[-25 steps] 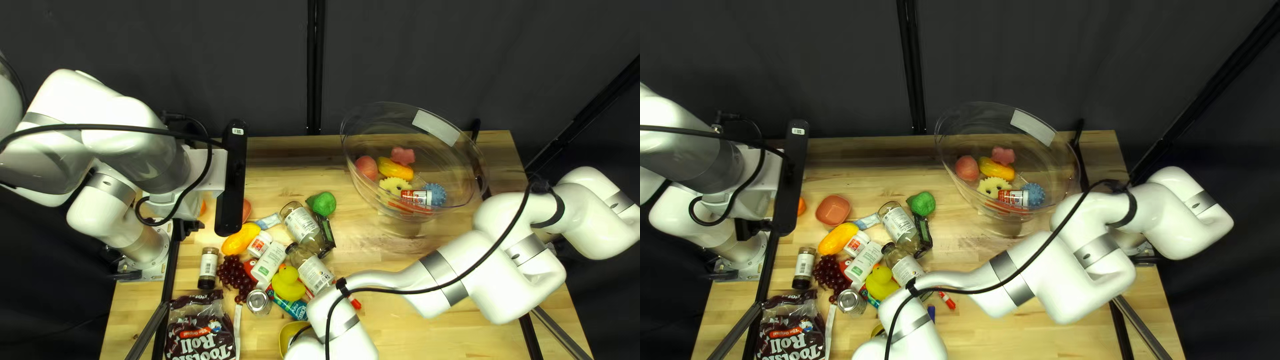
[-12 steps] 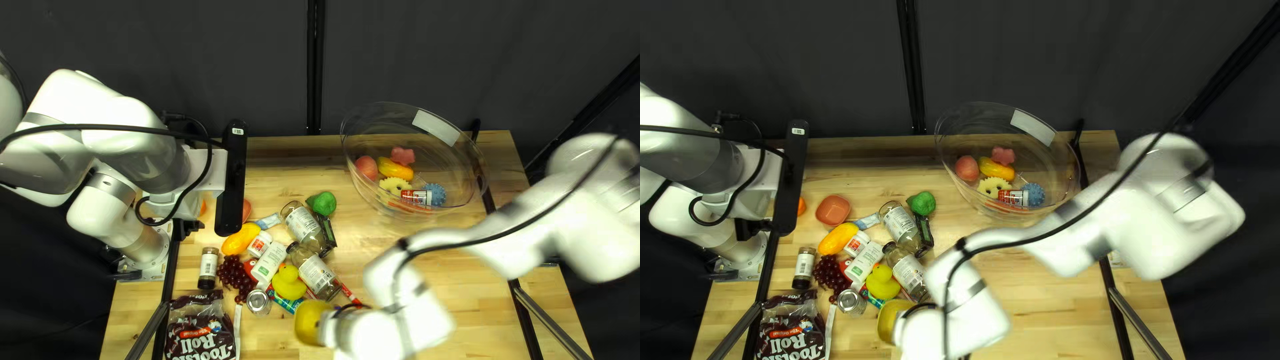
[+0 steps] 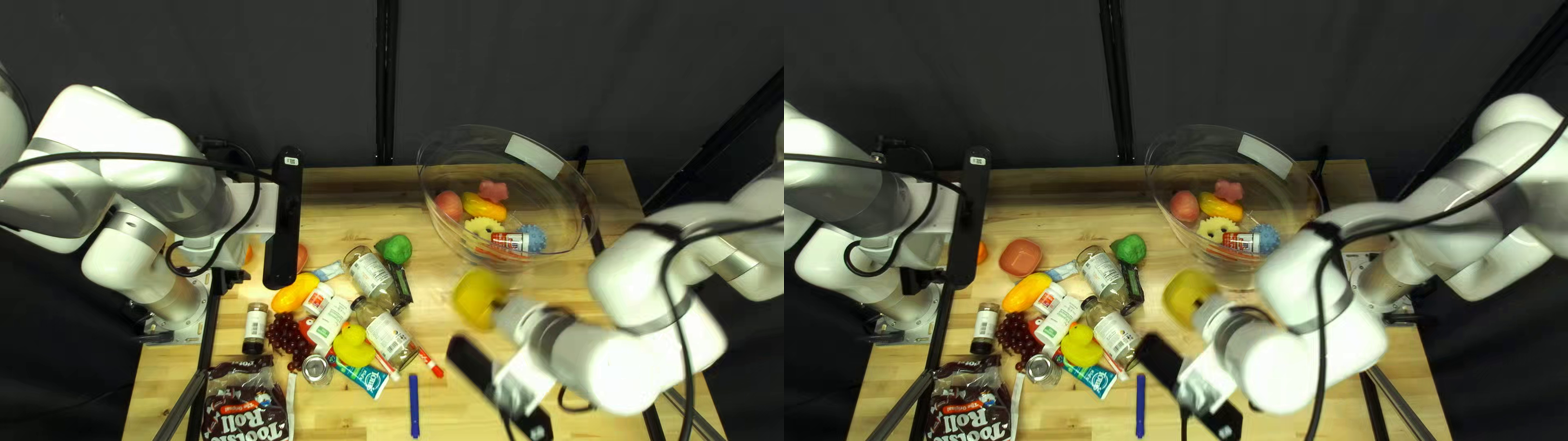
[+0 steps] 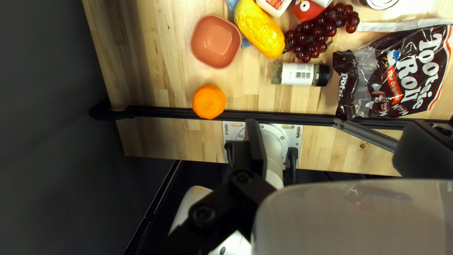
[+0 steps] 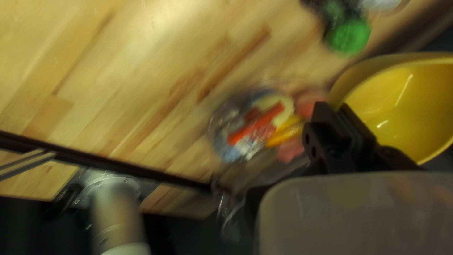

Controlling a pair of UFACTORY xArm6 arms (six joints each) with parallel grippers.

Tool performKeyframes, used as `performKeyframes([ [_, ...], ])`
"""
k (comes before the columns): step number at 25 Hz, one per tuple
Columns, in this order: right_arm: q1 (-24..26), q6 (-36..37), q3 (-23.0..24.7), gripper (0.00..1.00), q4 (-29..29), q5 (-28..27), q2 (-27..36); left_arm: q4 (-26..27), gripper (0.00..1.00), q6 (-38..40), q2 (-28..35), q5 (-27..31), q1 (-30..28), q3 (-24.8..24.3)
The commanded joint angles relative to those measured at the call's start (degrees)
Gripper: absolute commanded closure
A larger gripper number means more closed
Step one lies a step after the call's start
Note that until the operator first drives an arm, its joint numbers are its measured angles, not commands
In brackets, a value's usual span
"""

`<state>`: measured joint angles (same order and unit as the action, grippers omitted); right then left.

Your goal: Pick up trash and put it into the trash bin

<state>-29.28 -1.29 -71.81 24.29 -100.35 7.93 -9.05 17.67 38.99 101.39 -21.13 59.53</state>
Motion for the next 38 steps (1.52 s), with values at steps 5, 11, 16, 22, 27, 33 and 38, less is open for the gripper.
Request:
performKeyframes([
  [5,13.75,1.55,12.96,0.96,-5.41,0.78,14.22,0.0,0.0,0.0,0.0,0.0,0.0,0.0],
  [11,21.39,6.05,20.07,0.95,-8.16,5.14,20.09,0.0,0.0,0.0,0.0,0.0,0.0,0.0],
  [16,23.97,8.07,20.67,0.0,-9.38,6.64,19.98,0.0,0.0,0.0,0.0,0.0,0.0,0.0],
  [22,19.81,3.9,17.21,0.0,-9.2,6.44,17.38,0.0,0.0,0.0,0.0,0.0,0.0,0.0],
  [27,12.81,-0.95,12.02,0.0,-8.74,6.81,12.9,0.0,0.0,0.0,0.0,0.0,0.0,0.0],
  [33,6.37,-3.22,9.96,0.0,-9.49,11.65,8.35,0.0,0.0,0.0,0.0,0.0,0.0,0.0],
  [38,5.08,-3.1,9.81,0.0,-11.24,12.29,8.44,0.0,0.0,0.0,0.0,0.0,0.0,0.0],
])
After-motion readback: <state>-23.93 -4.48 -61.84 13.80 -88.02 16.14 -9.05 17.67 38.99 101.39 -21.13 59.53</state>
